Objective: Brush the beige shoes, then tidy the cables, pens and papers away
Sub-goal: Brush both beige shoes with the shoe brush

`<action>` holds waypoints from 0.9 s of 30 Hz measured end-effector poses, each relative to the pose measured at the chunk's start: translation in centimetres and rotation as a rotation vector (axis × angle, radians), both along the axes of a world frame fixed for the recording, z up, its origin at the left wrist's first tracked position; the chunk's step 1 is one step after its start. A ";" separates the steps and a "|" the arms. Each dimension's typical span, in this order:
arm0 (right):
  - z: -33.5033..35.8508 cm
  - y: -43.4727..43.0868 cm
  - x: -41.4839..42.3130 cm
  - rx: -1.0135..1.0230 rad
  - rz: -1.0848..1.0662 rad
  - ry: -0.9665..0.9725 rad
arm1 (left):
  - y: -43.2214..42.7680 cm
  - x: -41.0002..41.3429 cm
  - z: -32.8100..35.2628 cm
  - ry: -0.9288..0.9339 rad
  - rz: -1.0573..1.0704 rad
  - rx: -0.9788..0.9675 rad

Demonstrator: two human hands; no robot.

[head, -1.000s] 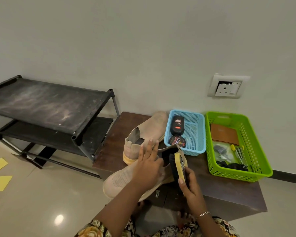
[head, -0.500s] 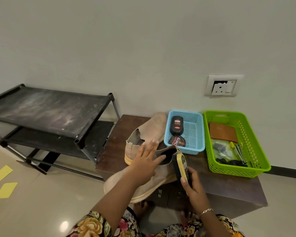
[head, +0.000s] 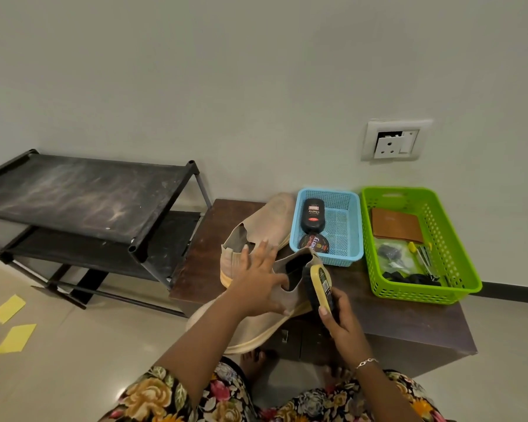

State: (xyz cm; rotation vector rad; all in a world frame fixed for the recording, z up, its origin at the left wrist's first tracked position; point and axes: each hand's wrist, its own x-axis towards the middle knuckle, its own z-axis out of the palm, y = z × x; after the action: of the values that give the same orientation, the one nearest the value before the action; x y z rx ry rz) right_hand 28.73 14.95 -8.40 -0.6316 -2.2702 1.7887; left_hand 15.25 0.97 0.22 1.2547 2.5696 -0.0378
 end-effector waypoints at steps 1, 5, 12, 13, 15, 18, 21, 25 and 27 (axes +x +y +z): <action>0.0 0.0 0.0 0.004 0.004 0.008 | 0.5 0.4 0.0 0.025 -0.013 -0.007; 0.1 0.0 0.4 0.058 0.029 -0.009 | 0.7 0.6 -1.1 -0.106 0.161 0.208; -0.2 -3.4 1.0 0.689 0.288 0.016 | -0.2 0.3 -2.8 -0.425 0.386 0.652; -0.3 -3.1 0.6 0.727 0.285 -0.070 | -0.3 0.4 -2.9 -0.442 0.410 0.627; -0.6 -2.1 -0.3 0.724 0.161 -0.121 | -0.4 0.4 -3.1 -0.458 0.427 0.554; -1.3 -1.6 -0.8 0.673 0.037 -0.118 | -0.3 0.4 -3.5 -0.436 0.434 0.520; -1.3 -1.9 -1.2 0.548 -0.101 -0.169 | -0.3 0.1 -3.8 -0.513 0.420 0.616; -0.6 -2.6 -1.4 0.561 -0.058 -0.153 | -0.4 0.4 -3.8 -0.567 0.453 0.689; -0.9 -3.9 -0.9 0.679 0.129 -0.080 | -0.4 0.3 -3.9 -0.644 0.517 0.765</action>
State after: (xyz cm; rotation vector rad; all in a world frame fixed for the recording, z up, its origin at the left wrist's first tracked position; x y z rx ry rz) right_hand 27.85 11.03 -9.33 -0.4309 -2.7843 0.9198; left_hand 15.53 0.57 -3.69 0.5600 2.2513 1.3128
